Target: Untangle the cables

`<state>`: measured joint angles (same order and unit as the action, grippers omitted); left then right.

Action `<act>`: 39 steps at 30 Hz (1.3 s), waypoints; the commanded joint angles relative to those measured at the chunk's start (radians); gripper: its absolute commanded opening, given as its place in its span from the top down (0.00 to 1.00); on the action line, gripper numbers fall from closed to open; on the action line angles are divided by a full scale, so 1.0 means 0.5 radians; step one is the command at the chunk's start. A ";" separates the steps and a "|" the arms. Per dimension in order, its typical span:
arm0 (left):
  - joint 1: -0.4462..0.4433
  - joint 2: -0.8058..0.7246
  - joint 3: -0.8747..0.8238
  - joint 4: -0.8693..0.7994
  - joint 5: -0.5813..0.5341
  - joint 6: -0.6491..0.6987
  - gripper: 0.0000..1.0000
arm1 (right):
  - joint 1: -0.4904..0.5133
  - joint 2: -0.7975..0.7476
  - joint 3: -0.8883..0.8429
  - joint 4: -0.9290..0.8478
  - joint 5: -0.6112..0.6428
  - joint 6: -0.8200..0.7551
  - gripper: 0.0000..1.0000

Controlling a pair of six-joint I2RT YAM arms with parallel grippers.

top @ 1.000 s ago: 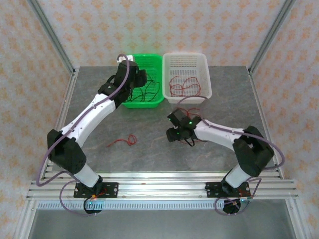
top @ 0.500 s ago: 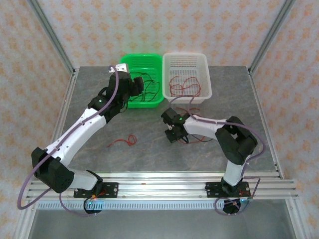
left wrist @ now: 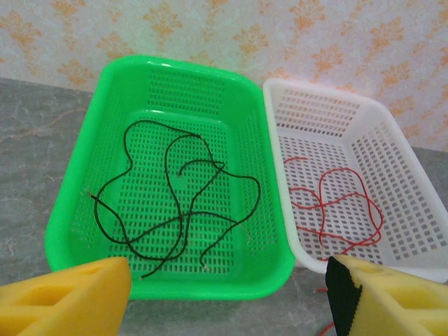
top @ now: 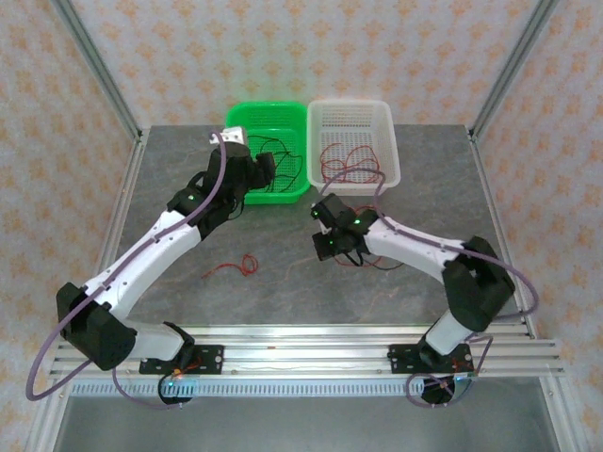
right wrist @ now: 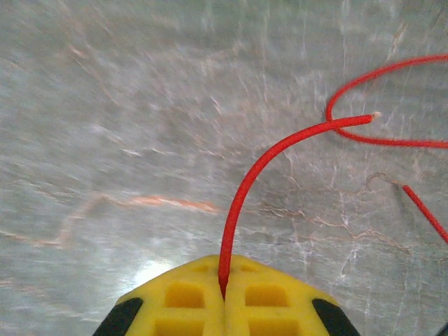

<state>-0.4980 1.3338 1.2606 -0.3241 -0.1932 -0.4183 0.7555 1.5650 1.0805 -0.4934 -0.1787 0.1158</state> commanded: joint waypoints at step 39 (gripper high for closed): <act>-0.615 -0.349 -0.714 0.866 0.210 0.275 0.26 | -0.225 -0.977 0.477 0.511 -0.007 0.882 1.00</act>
<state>-0.7856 1.1633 0.9180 0.0307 -0.0467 -0.3122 0.6506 1.0798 1.2770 -0.2459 -0.2173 0.5720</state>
